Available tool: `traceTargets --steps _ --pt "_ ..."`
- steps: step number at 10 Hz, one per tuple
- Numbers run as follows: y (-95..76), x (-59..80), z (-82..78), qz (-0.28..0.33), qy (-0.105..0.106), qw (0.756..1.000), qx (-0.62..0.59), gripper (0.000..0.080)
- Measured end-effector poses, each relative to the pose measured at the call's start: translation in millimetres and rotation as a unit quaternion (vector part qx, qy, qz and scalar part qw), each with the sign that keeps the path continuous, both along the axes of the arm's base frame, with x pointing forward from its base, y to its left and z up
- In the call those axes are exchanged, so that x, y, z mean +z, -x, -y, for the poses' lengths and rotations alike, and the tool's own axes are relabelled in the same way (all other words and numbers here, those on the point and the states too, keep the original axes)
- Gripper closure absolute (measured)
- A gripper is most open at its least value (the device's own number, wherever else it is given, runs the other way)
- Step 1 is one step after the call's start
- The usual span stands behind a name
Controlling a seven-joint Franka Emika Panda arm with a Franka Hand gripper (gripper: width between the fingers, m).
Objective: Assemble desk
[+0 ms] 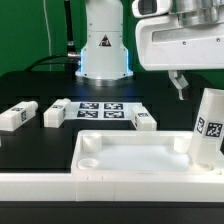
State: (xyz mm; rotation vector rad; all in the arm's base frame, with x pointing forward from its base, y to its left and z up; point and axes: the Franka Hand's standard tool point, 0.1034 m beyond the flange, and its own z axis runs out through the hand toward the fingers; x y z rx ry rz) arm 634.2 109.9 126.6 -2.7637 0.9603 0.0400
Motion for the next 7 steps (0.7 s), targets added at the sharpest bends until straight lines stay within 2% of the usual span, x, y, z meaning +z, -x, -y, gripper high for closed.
traceTargets --steps 1,2,4,7 --pt "0.5 -0.2 -0.1 0.008 0.02 0.998 0.057 0.015" --pt "0.6 0.7 -1.2 0.014 0.032 0.993 0.109 0.015" --pt "-1.0 2.7 -2.6 0.023 0.042 0.981 0.185 0.015" --pt "0.1 0.1 -2.8 0.04 0.065 0.942 0.328 0.015"
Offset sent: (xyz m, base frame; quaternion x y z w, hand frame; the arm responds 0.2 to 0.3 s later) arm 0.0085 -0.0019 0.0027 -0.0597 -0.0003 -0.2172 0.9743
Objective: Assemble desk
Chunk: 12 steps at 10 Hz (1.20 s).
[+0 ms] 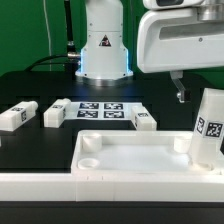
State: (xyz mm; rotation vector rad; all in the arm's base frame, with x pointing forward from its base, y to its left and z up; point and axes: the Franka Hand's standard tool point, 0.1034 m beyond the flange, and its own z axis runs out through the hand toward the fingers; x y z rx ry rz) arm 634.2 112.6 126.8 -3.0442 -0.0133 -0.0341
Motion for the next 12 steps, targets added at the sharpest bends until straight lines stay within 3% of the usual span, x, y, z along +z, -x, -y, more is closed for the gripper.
traceTargets --steps 2,4,6,10,12 --pt "0.5 -2.8 2.2 0.006 0.004 0.997 0.083 0.015" --pt "0.7 -2.9 2.2 0.006 0.004 0.997 0.083 0.0165" --pt "-0.1 -2.6 3.8 0.007 0.005 0.997 0.083 0.0502" --pt "-0.7 -2.4 5.8 0.006 0.004 0.998 0.065 0.0501" --pt "-1.0 -2.5 6.3 0.0 0.002 1.0 -0.005 0.0501"
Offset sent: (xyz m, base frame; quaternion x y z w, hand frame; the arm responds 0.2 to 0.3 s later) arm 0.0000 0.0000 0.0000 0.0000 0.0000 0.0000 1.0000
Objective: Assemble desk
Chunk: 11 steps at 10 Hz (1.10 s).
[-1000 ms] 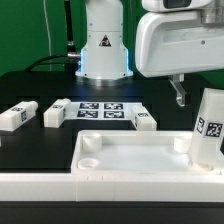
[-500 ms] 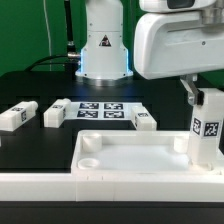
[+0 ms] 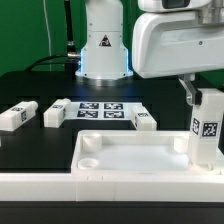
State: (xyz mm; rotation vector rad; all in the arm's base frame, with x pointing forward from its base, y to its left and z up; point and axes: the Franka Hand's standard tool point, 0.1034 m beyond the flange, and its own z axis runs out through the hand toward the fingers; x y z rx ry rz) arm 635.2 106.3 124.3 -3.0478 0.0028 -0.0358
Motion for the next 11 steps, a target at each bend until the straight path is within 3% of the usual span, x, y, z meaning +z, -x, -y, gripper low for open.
traceTargets --steps 3,6,9,11 --pt "-1.7 -0.8 5.0 -0.009 -0.024 0.991 -0.134 0.0501" --pt "-1.2 -1.1 6.8 -0.025 -0.039 0.958 -0.281 0.05" --pt "0.2 -1.6 2.9 -0.049 -0.046 0.897 -0.437 0.05" --pt "0.7 -1.8 1.2 -0.057 -0.05 0.878 -0.474 0.05"
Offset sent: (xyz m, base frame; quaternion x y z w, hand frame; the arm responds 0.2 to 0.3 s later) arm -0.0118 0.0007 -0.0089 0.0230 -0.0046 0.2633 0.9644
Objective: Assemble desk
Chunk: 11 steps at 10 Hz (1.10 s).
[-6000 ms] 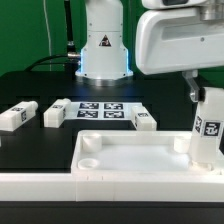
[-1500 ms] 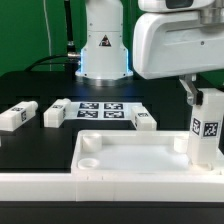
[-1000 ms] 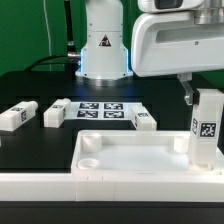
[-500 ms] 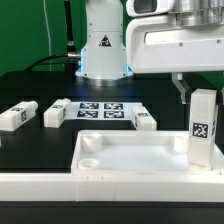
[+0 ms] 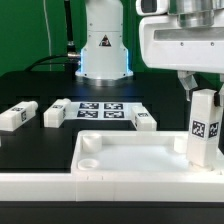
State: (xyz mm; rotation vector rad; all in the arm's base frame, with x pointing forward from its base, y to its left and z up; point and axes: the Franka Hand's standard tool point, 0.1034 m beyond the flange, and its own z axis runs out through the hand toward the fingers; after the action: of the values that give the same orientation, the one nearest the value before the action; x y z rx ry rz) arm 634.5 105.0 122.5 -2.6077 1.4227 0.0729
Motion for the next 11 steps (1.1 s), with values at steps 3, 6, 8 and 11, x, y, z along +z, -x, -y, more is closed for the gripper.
traceTargets --steps 3,6,8,11 --pt "0.9 0.3 -3.6 0.002 0.001 1.0 0.028 0.0187" --pt "0.8 -0.2 -3.2 0.024 0.005 0.988 0.151 0.0152" --pt "0.9 -0.6 -2.9 0.036 0.008 0.974 0.222 0.0151" --pt "1.8 -2.1 -1.9 0.05 0.031 0.935 0.35 0.0151"
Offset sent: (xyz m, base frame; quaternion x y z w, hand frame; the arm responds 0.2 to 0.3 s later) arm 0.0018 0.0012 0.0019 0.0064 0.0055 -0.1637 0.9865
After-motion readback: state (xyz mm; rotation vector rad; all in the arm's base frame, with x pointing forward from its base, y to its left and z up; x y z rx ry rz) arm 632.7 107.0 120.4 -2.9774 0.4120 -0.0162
